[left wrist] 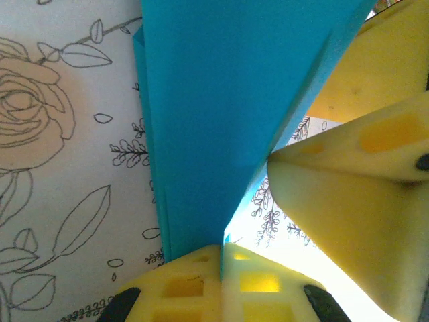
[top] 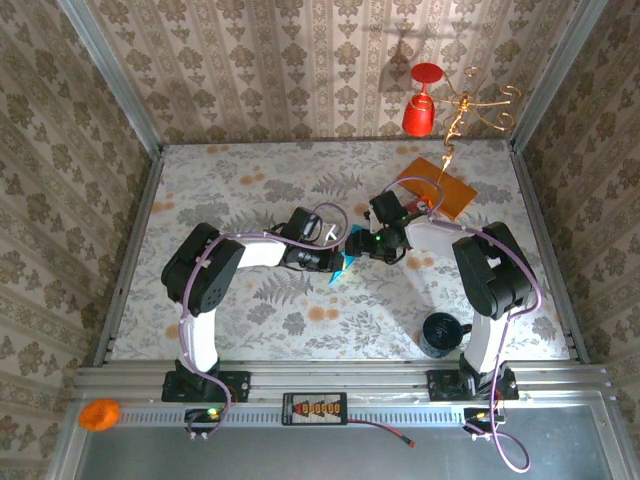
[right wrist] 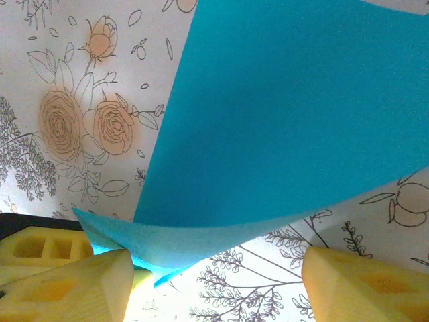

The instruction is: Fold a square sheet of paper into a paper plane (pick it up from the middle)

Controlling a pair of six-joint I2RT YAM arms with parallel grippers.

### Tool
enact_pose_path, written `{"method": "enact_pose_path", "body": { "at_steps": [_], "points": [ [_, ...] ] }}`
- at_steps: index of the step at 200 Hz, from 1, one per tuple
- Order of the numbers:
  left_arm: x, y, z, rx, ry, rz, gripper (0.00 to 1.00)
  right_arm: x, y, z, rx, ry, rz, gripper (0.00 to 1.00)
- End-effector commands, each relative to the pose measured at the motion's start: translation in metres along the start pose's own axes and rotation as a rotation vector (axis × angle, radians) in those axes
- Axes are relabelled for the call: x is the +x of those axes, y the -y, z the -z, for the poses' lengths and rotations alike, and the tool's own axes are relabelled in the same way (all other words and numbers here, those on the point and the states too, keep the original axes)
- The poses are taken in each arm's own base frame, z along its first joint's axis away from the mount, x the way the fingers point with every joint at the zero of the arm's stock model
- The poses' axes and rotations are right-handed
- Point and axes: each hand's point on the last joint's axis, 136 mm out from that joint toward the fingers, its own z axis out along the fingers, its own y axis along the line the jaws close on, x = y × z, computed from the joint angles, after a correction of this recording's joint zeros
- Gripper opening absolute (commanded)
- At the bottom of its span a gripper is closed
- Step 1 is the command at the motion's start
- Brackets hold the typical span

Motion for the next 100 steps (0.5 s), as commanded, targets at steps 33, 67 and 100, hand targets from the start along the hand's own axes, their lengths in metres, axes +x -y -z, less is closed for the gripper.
{"method": "enact_pose_path", "body": {
  "at_steps": [33, 67, 100],
  "points": [
    [0.009, -0.009, 0.002, -0.016, -0.023, 0.05, 0.06, 0.01, 0.027, -0.013, 0.137, -0.056, -0.027, 0.67],
    [0.005, -0.005, 0.007, -0.017, -0.004, 0.041, 0.1, 0.014, 0.04, -0.019, 0.205, -0.078, -0.062, 0.63],
    [0.002, 0.003, 0.019, -0.021, 0.024, 0.021, 0.17, 0.016, 0.048, -0.022, 0.246, -0.097, -0.074, 0.62]
  ]
}}
